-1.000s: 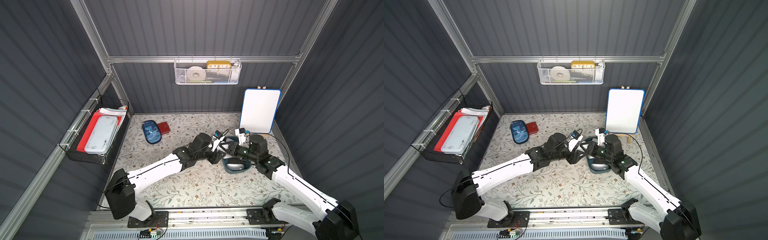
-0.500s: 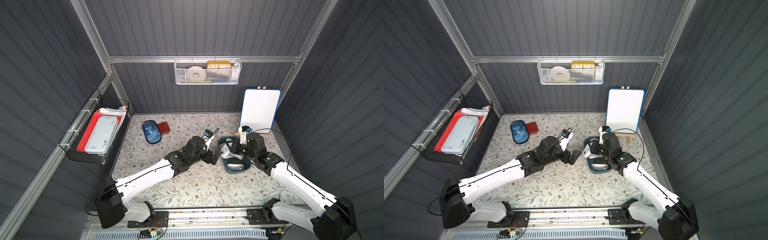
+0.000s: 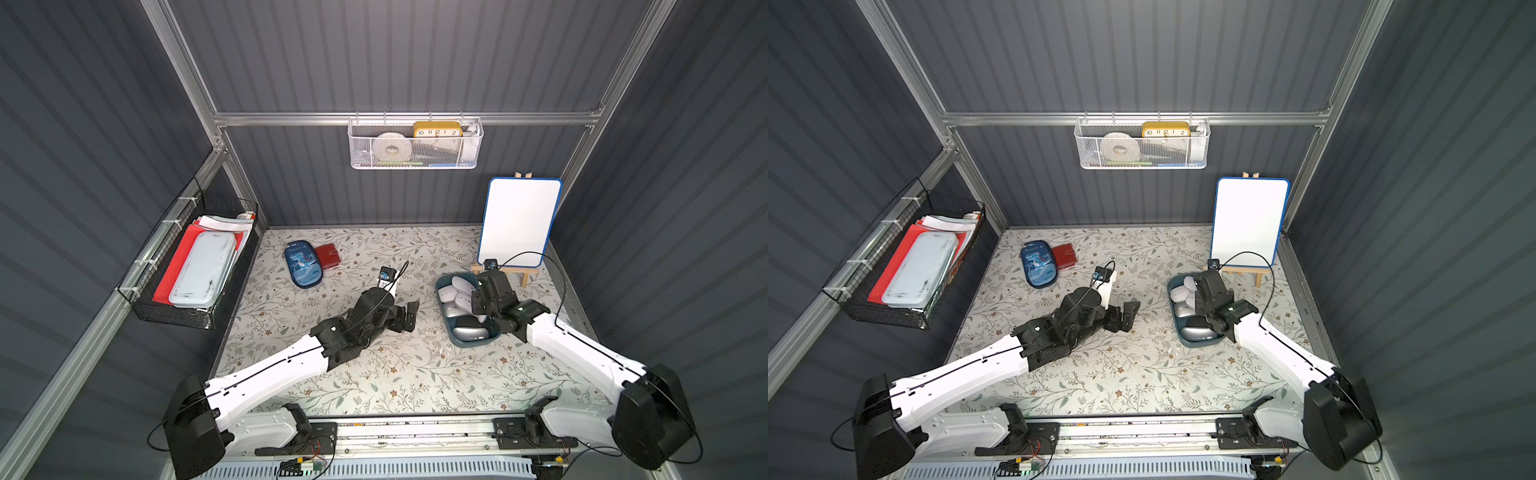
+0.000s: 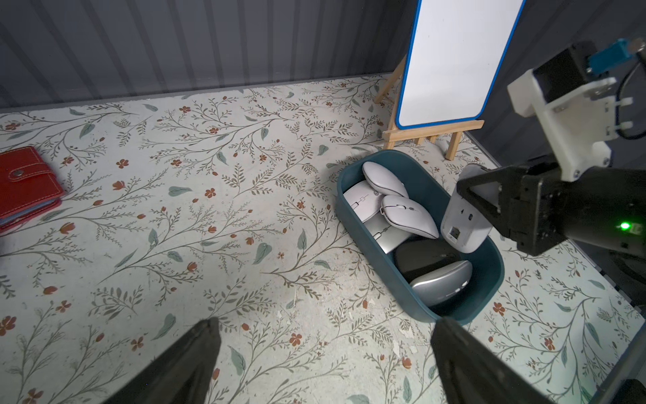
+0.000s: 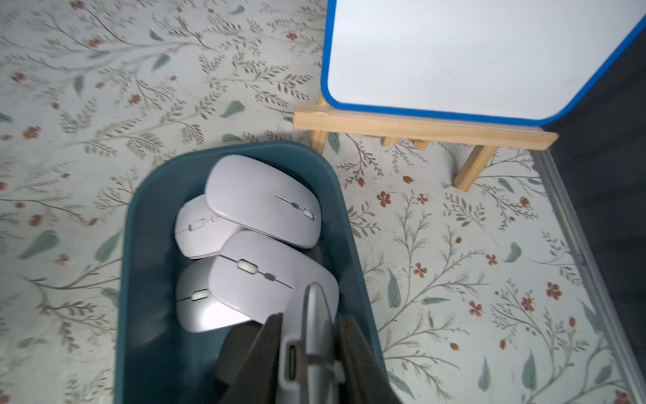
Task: Put the mouse in the storage box
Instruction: Place the mouse in the storage box, then reset both arms
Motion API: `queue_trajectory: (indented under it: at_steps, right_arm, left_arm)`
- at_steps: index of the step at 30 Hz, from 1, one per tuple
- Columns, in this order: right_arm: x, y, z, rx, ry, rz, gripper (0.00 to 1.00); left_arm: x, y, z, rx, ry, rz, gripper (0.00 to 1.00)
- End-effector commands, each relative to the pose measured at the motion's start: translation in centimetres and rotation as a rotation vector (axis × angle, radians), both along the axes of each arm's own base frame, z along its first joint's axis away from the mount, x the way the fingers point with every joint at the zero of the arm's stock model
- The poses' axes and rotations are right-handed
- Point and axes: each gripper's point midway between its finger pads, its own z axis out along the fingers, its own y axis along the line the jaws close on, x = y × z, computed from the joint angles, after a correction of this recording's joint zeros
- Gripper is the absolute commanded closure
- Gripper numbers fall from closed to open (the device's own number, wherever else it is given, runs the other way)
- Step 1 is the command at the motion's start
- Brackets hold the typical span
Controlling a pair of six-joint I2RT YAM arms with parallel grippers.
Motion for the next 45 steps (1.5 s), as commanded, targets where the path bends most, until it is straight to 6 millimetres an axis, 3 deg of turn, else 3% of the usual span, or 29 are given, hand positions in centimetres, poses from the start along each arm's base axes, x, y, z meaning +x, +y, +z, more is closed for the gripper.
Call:
queue_trajectory:
  at_steps: [1, 7, 14, 20, 23, 25, 29, 31, 33, 36, 40, 41, 45]
  right_arm:
    - [0.3, -1.1, -0.2, -0.128, 0.01, -0.02, 0.9]
    - [0.4, -0.2, -1.5, -0.23, 0.034, 0.016, 0.86]
    - [-0.1, 4.1, -3.2, -0.154, 0.081, 0.166, 0.5]
    - [-1.1, 7.3, -1.6, -0.05, 0.056, 0.286, 0.36]
    - [-1.5, 8.0, 0.6, 0.01, -0.005, 0.308, 0.33]
    - [-1.3, 7.8, 2.8, 0.047, -0.079, 0.288, 0.31]
    - [-1.0, 6.1, 6.9, 0.028, -0.261, 0.242, 0.28]
    - [-0.8, 4.4, 8.2, -0.017, -0.371, 0.187, 0.23]
    - [-0.7, 2.2, 8.8, -0.041, -0.465, 0.094, 0.16]
    - [-1.0, -2.3, 8.0, -0.01, -0.541, -0.075, 0.13]
    - [-2.2, -8.6, 4.4, 0.045, -0.527, -0.306, 0.13]
    - [-2.3, -9.9, 4.3, 0.038, -0.552, -0.354, 0.13]
    - [-2.4, -12.3, 2.9, -0.039, -0.545, -0.388, 0.13]
  left_arm:
    - [0.2, 0.4, -0.4, -0.008, 0.012, 0.033, 0.01]
    - [0.3, 0.6, -1.1, 0.0, 0.015, 0.051, 0.01]
    - [0.5, 0.5, -1.6, 0.026, 0.012, 0.051, 0.01]
    - [1.3, 1.4, -1.3, 0.05, -0.015, 0.104, 0.01]
    - [2.4, 3.4, -1.3, 0.045, -0.04, 0.206, 0.01]
    - [4.0, 5.8, -1.0, 0.015, -0.053, 0.311, 0.01]
    - [6.9, 12.4, 0.3, -0.05, -0.122, 0.543, 0.01]
    - [7.6, 16.3, 1.2, -0.046, -0.209, 0.684, 0.01]
    - [8.0, 18.8, 2.0, -0.024, -0.313, 0.739, 0.0]
    - [8.6, 22.9, 2.0, -0.007, -0.419, 0.839, 0.01]
    - [10.6, 27.5, -1.2, 0.094, -0.413, 0.901, 0.01]
    - [11.2, 28.4, -2.2, 0.109, -0.399, 0.911, 0.0]
    - [13.8, 30.6, -6.1, 0.115, -0.357, 0.892, 0.0]
